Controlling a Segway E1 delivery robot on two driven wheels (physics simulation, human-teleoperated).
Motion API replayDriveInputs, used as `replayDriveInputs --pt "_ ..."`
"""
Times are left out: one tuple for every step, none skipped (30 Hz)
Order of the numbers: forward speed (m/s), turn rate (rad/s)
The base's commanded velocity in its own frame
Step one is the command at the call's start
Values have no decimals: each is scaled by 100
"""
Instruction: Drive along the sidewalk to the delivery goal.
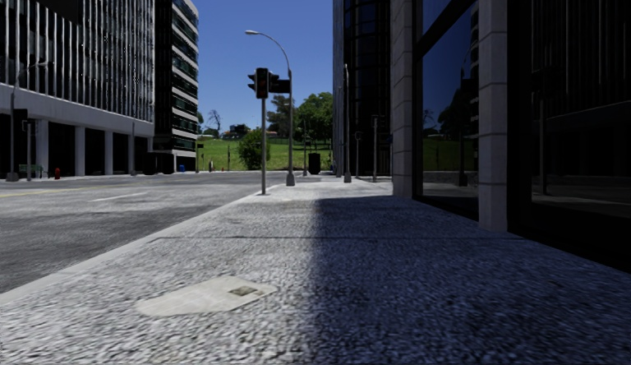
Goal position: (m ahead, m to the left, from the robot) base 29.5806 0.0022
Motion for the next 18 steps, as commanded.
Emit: replayDriveInputs --pt "200 -15" --pt "200 -17" --pt "200 -18" --pt "200 -18" --pt "200 -18" --pt "200 -18" --pt "200 -18" --pt "200 -18" --pt "200 -18" --pt "200 -18" --pt "200 -18" --pt "200 -18" --pt "200 -18" --pt "200 -19" --pt "200 -19" --pt "200 -20" --pt "200 -20" --pt "200 -20"
